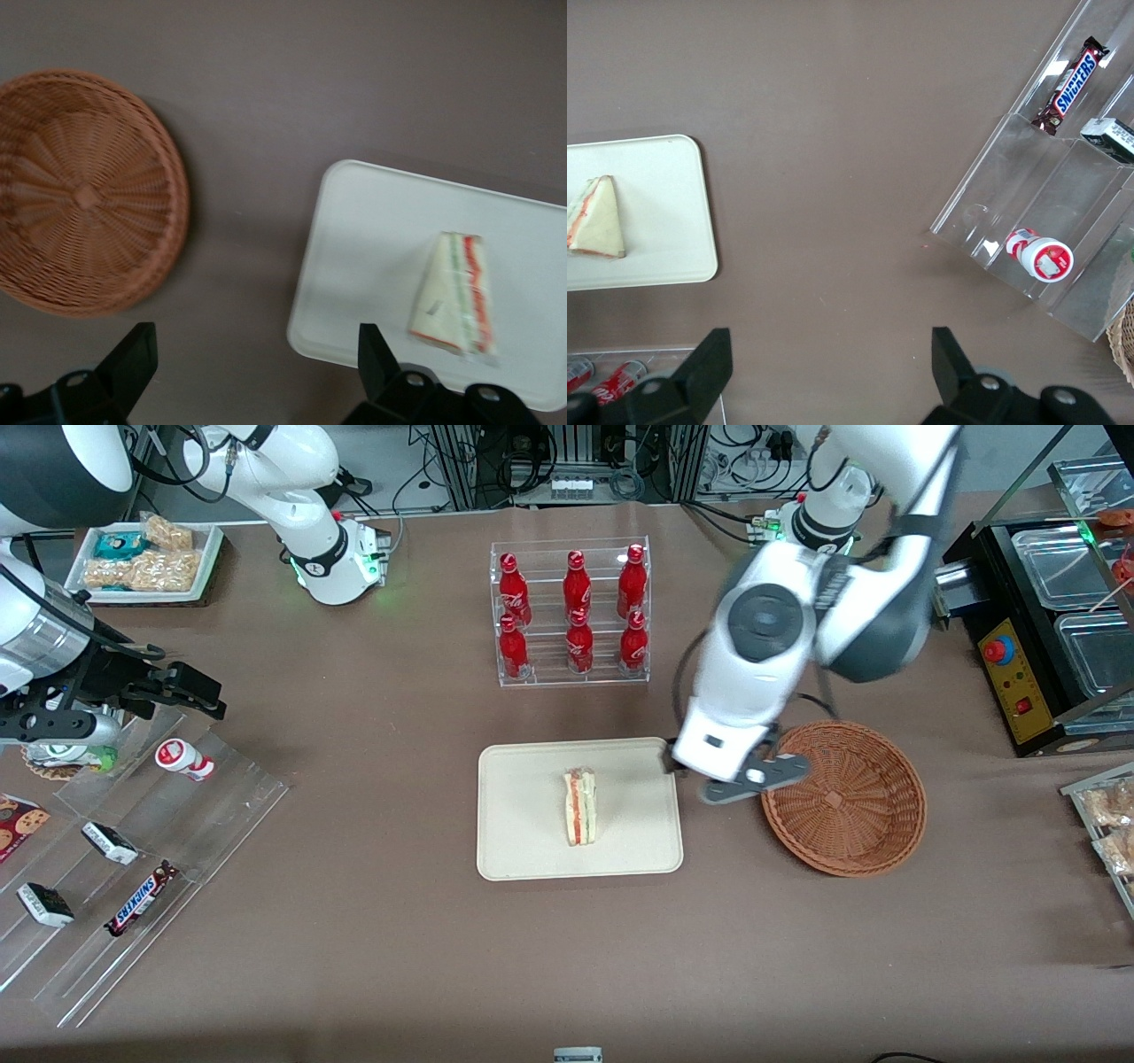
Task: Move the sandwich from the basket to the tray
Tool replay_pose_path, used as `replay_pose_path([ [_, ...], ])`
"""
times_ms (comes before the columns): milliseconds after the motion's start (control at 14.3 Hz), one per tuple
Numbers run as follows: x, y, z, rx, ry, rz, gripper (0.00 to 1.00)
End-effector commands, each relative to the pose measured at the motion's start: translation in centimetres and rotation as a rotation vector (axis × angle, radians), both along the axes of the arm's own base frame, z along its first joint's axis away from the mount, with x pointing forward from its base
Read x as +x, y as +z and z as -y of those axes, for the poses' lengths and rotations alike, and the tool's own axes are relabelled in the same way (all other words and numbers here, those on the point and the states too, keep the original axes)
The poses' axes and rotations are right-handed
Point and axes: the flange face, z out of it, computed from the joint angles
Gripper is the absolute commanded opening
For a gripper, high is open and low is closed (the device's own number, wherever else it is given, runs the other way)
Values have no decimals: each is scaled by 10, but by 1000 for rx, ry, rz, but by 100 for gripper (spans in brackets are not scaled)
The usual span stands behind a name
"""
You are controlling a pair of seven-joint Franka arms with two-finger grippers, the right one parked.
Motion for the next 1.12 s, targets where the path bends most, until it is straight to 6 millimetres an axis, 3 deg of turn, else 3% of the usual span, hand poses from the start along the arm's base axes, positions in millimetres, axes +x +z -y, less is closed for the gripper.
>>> replay_pose_path([
  [0,-15,19,-69,-16,-43,-24,100],
  [350,-24,46,-152,-15,-165,-55,100],
  [490,-28,68,-189,-28,-181,-49,100],
  [700,-37,99,-212,-33,-259,-55,100],
  [1050,-50,134,-225,-35,-367,-44,100],
])
